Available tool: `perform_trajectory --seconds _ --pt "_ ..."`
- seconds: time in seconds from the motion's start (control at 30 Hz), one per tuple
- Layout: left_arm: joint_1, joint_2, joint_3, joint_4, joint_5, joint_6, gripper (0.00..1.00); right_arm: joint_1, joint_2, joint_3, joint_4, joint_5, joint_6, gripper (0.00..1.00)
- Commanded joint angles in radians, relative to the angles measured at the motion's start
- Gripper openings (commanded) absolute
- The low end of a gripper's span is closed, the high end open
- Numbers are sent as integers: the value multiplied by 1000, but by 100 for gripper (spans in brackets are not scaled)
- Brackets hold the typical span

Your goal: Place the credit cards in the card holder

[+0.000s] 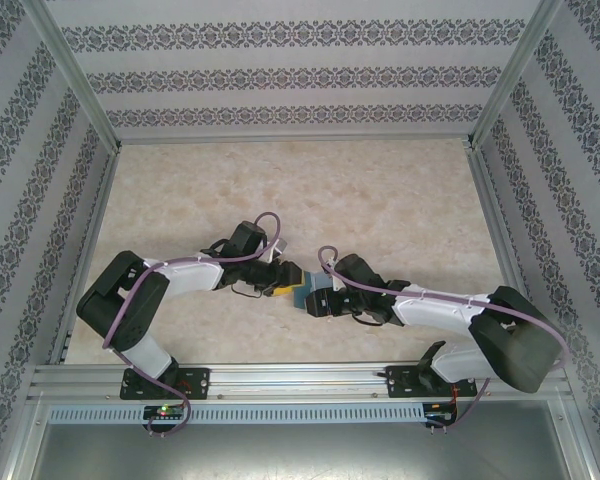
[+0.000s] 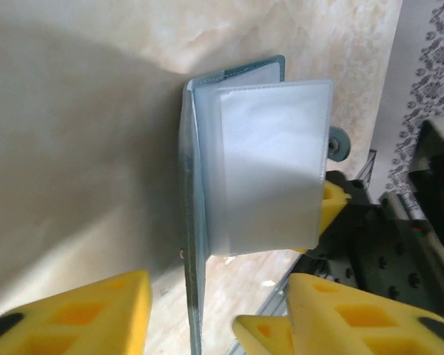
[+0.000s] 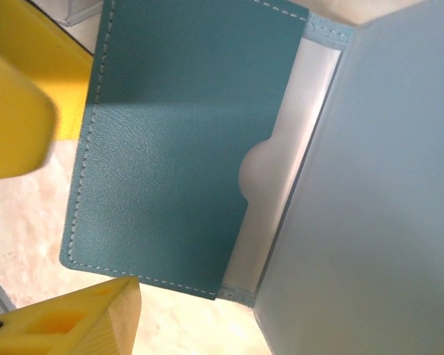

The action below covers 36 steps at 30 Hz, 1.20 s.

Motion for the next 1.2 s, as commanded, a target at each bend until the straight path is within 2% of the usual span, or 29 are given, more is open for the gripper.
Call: perform_trajectory --seconds 0.0,0.27,0.33,0.4,0.43,0.5,0.6,0.67,0.77,1.07,1.17 --pt "-3 22 26 -67 -36 40 35 -5 -63 13 5 0 -8 62" --pt "-3 43 31 -74 -26 65 9 -34 -91 -9 -3 -15 2 49" --pt "-3 49 29 -69 -20 67 5 -38 -85 -14 4 -7 6 44" --pt "-4 51 27 -62 -17 64 2 -44 -76 -18 12 -10 12 44" --pt "-3 51 25 -60 -17 62 0 -43 -72 -16 17 -19 10 48" --pt "-4 53 23 -54 -18 63 0 -44 -69 -11 24 -35 6 57" --pt "-2 60 27 -53 -12 64 0 -45 -84 -8 18 -26 5 58" --pt "-2 60 23 -48 -13 61 0 -49 -99 -12 14 -18 8 54" --pt "-3 69 19 -32 -13 53 0 -54 -124 -30 20 -4 11 38" --pt "-3 73 14 -11 -6 40 0 -73 -189 -63 19 19 13 33" --pt "-3 76 15 -8 -10 40 0 -77 -186 -65 28 -3 7 39"
